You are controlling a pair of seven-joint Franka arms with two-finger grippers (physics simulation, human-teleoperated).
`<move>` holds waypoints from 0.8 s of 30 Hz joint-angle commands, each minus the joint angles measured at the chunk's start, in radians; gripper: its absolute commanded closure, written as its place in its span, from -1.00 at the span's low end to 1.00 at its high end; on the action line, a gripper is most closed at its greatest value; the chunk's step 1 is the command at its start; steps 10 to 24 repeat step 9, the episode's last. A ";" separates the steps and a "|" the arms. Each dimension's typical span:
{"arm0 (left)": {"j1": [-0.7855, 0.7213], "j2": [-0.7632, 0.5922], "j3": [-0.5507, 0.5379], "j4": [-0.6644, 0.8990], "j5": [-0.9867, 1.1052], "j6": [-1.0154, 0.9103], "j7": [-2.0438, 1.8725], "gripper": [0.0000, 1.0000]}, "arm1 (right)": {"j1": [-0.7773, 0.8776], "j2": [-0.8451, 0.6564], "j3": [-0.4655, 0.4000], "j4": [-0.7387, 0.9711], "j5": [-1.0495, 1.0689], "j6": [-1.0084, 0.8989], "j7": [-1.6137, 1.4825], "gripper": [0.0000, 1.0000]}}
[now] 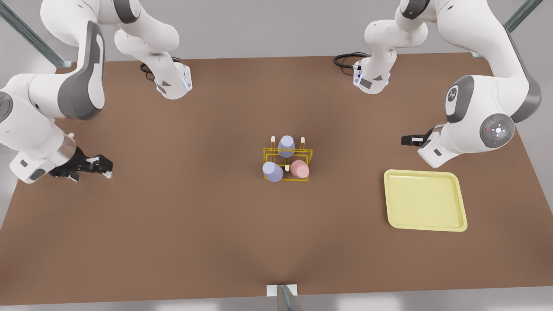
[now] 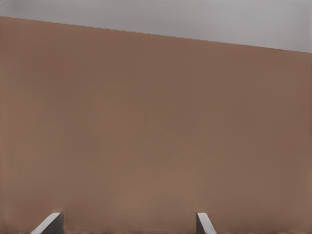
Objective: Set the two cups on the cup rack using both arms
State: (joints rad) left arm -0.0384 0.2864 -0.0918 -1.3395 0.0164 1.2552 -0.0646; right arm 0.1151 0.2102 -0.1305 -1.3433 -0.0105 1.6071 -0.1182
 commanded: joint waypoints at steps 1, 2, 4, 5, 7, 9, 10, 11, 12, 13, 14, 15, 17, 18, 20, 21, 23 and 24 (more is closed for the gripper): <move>0.000 -0.001 0.000 0.000 0.000 -0.008 0.060 -1.00 | -0.002 -0.029 0.002 0.003 -0.028 -0.236 0.025 -1.00; 0.000 -0.001 0.000 0.000 0.000 -0.008 0.060 -1.00 | -0.002 -0.045 0.002 -0.014 -0.028 -0.236 0.025 -1.00; 0.000 -0.001 0.000 0.000 0.000 -0.010 0.060 -1.00 | -0.002 -0.054 0.002 -0.024 -0.028 -0.237 0.026 -1.00; 0.000 -0.001 0.000 0.000 0.000 -0.010 0.060 -1.00 | 0.000 -0.054 0.002 -0.024 -0.028 -0.237 0.028 -1.00; 0.000 -0.001 0.000 0.000 0.000 -0.010 0.060 -1.00 | 0.000 -0.054 0.002 -0.024 -0.026 -0.237 0.031 -1.00; 0.000 -0.001 0.000 0.000 0.000 -0.010 0.060 -1.00 | 0.000 -0.054 0.002 -0.024 -0.025 -0.237 0.031 -1.00; 0.000 -0.001 0.000 0.000 0.000 -0.010 0.060 -1.00 | 0.000 -0.054 0.002 -0.024 -0.025 -0.237 0.031 -1.00; 0.000 -0.001 0.000 0.000 0.000 -0.010 0.060 -1.00 | 0.000 -0.054 0.002 -0.024 -0.025 -0.237 0.031 -1.00; 0.000 -0.001 0.000 0.000 0.000 -0.010 0.060 -1.00 | 0.000 -0.054 0.002 -0.024 -0.025 -0.237 0.031 -1.00; 0.000 -0.001 0.000 0.000 0.000 -0.010 0.060 -1.00 | 0.000 -0.054 0.002 -0.024 -0.025 -0.237 0.031 -1.00; 0.000 -0.001 0.000 0.000 0.000 -0.010 0.060 -1.00 | 0.000 -0.054 0.002 -0.024 -0.025 -0.237 0.031 -1.00; 0.000 -0.001 0.000 0.000 0.000 -0.010 0.060 -1.00 | 0.000 -0.054 0.002 -0.024 -0.025 -0.237 0.031 -1.00; 0.000 -0.001 0.000 0.000 0.000 -0.010 0.060 -1.00 | 0.000 -0.054 0.002 -0.024 -0.025 -0.237 0.031 -1.00; 0.000 -0.001 0.000 0.000 0.000 -0.010 0.060 -1.00 | 0.000 -0.054 0.002 -0.024 -0.025 -0.237 0.031 -1.00; 0.000 -0.001 0.000 0.000 0.000 -0.010 0.060 -1.00 | 0.000 -0.054 0.002 -0.024 -0.025 -0.237 0.031 -1.00; 0.000 -0.001 0.000 0.000 0.000 -0.010 0.060 -1.00 | 0.000 -0.054 0.002 -0.024 -0.025 -0.237 0.031 -1.00; 0.000 -0.001 0.000 0.000 0.000 -0.010 0.060 -1.00 | 0.000 -0.054 0.002 -0.024 -0.025 -0.237 0.031 -1.00; 0.000 -0.001 0.000 0.000 0.000 -0.010 0.060 -1.00 | 0.000 -0.054 0.002 -0.024 -0.025 -0.237 0.031 -1.00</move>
